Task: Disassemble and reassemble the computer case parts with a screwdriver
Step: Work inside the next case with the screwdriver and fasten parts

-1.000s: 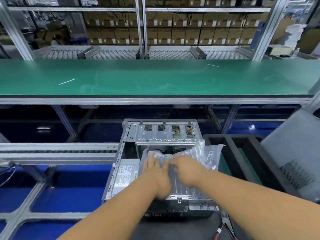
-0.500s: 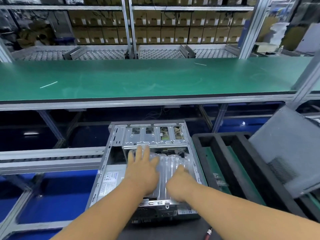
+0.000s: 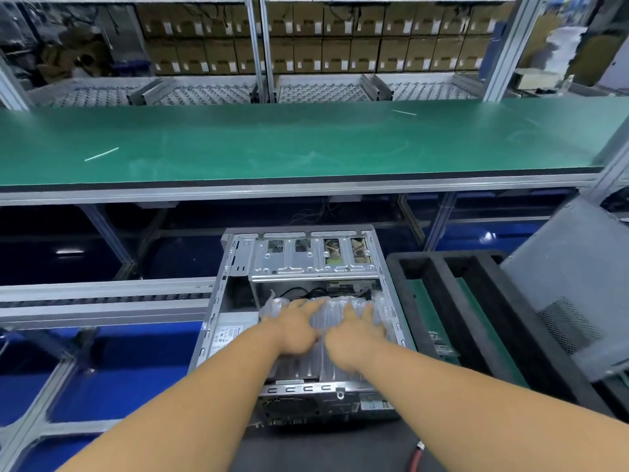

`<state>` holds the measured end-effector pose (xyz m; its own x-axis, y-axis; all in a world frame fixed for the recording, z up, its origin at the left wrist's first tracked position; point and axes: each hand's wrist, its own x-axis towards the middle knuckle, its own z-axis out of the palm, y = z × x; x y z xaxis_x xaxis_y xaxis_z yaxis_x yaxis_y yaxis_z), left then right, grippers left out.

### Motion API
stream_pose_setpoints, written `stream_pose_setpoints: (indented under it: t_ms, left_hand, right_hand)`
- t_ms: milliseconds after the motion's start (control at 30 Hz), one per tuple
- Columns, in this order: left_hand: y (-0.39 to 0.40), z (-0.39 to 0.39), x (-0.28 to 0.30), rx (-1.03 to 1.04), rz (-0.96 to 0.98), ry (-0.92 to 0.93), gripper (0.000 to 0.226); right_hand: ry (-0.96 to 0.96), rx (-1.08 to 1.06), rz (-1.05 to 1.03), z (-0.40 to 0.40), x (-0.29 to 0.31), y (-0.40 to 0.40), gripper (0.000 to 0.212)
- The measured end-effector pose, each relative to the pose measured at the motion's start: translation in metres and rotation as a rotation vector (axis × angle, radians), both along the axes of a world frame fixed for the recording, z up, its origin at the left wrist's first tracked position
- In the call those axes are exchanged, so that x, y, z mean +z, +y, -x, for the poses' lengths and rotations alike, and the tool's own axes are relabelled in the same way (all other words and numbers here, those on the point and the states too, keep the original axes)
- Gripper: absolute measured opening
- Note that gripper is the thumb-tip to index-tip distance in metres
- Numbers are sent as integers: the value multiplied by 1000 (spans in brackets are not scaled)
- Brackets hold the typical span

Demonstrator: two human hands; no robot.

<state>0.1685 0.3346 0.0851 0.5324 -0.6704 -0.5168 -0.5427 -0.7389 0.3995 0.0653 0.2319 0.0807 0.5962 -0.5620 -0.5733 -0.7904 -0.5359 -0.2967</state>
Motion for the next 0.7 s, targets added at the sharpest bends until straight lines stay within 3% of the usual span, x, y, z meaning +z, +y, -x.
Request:
stream_pose_setpoints:
  t_ms: [167, 267, 367, 433, 467, 567, 700]
  left_hand:
    - [10, 11, 2, 172, 96, 55, 87]
    - [11, 16, -6, 307, 193, 53, 84]
    - [11, 12, -4, 443, 347, 149, 75]
    - [13, 13, 6, 496, 383, 180, 74]
    - [15, 18, 9, 506, 379, 183, 74]
    - [20, 46, 6, 371, 266, -69, 78]
    - [20, 55, 8, 282, 83, -31, 66]
  right_hand:
    - [42, 86, 114, 1, 8, -1, 99]
    - [-42, 250, 213, 2, 7, 10, 99]
    - [-104, 442, 138, 8, 2, 17, 86]
    - [-61, 462, 76, 8, 5, 12, 91]
    - [-40, 472, 62, 6, 8, 9, 96]
    - [2, 527, 67, 4, 10, 8, 100]
    - [-105, 505, 36, 16, 1, 6, 88]
